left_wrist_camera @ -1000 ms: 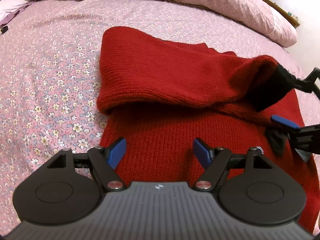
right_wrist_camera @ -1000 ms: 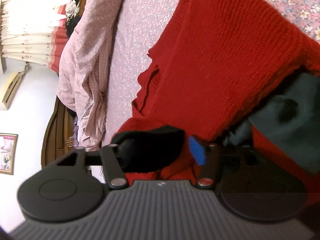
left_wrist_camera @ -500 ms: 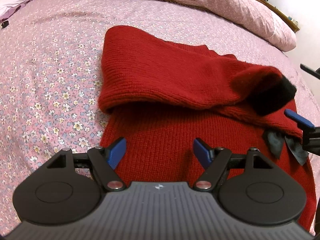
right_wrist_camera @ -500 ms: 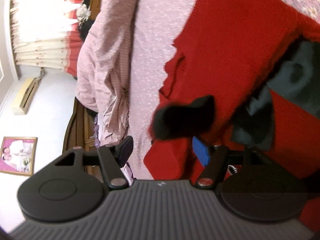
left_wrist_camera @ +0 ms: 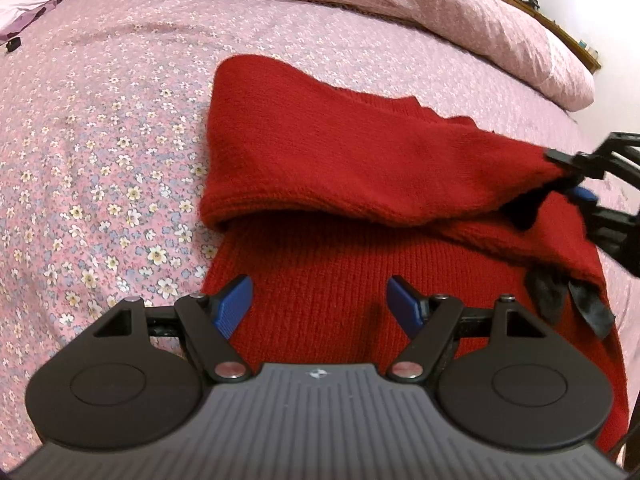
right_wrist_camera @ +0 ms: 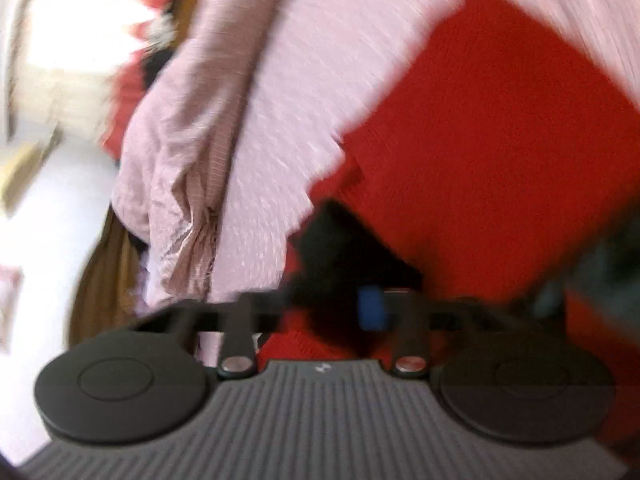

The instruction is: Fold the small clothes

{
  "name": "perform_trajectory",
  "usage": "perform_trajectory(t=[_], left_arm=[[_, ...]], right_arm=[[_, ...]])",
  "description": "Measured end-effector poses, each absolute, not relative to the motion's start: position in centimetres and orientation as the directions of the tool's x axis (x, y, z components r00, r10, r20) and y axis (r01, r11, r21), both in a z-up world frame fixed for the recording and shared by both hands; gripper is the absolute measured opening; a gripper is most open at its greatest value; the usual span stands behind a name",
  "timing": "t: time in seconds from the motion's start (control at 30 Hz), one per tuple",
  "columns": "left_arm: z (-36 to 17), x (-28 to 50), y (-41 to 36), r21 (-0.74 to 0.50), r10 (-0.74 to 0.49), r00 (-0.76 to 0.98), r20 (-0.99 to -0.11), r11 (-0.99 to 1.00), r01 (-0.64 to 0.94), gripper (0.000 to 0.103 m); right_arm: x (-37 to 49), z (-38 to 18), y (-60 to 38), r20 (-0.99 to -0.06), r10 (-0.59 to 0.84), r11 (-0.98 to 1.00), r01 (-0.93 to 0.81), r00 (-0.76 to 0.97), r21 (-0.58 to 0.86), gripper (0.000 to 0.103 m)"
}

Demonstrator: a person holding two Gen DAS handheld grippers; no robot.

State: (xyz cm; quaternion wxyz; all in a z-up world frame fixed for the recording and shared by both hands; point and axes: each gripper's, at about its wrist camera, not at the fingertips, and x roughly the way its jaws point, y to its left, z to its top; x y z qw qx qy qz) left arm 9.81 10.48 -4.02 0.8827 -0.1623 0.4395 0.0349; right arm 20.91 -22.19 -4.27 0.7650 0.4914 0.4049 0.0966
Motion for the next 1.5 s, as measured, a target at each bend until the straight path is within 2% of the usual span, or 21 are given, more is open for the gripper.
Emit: perform_trajectory(t=[0.17,0.33,0.43,0.6,0.7,0.73,0.97,1.07,1.13,1.17,1.3,1.5], left_arm=[[-3.8,10.3,10.9,-0.25,-0.06,0.617,-0.785,0.942,-0.226,0.078],[-3.8,10.5,10.5,-0.226,-0.044,0.618,-0.785,0.949,-0.219,0.078],[-4.0,10.7,9.9,-0.199,-0.027,0.615,-0.788,0.957,-0.213,0.078],[-4.2,10.9,9.6,-0.183,-0.016,0.611,-0.791,0.96,-0.212,0.078],[-4.2,10.8,9.7,-0.184,-0.017,0.609,-0.793,0.96,-0.213,0.078],[-4.2,10.8,9.7,-0.183,-0.016,0.609,-0.793,0.96,-0.213,0.078],[-4.3,11.0,9.3,-0.166,-0.002,0.606,-0.795,0.963,-0.214,0.078],[-4.3,11.0,9.3,-0.164,0.001,0.605,-0.796,0.962,-0.217,0.078],[-4.3,11.0,9.2,-0.16,0.005,0.604,-0.797,0.963,-0.218,0.078],[-4.4,11.1,9.2,-0.156,0.007,0.603,-0.798,0.963,-0.218,0.078],[-4.4,11.1,9.1,-0.145,0.013,0.6,-0.8,0.966,-0.215,0.078],[-4.5,11.0,9.0,-0.134,0.019,0.596,-0.803,0.968,-0.211,0.078]], right_arm=[[20.5,-0.1,-23.2,-0.485,0.492,0.664,0.049,0.723,0.746,0.017],[18.6,2.5,-25.3,-0.429,0.409,0.802,-0.093,0.805,0.589,0.017],[18.0,1.4,-26.8,-0.445,0.386,0.842,-0.112,0.808,0.527,0.017],[18.1,-3.1,-28.8,-0.526,0.386,0.867,-0.103,0.758,0.487,0.018],[17.4,-4.7,-29.8,-0.561,0.416,0.849,-0.085,0.716,0.521,0.022],[17.0,-4.9,-30.0,-0.568,0.424,0.848,-0.088,0.705,0.523,0.026],[14.0,-3.2,-30.1,-0.659,0.413,0.9,-0.17,0.629,0.401,0.032],[13.6,-1.7,-30.7,-0.642,0.396,0.906,-0.168,0.657,0.388,0.036],[14.0,-0.9,-31.2,-0.608,0.408,0.895,-0.166,0.681,0.415,0.052],[14.4,-0.7,-31.4,-0.593,0.41,0.89,-0.162,0.693,0.426,0.054],[17.0,-1.2,-30.8,-0.591,0.399,0.897,-0.167,0.701,0.409,0.055],[20.2,-3.9,-29.2,-0.67,0.343,0.931,-0.141,0.659,0.338,0.054]])
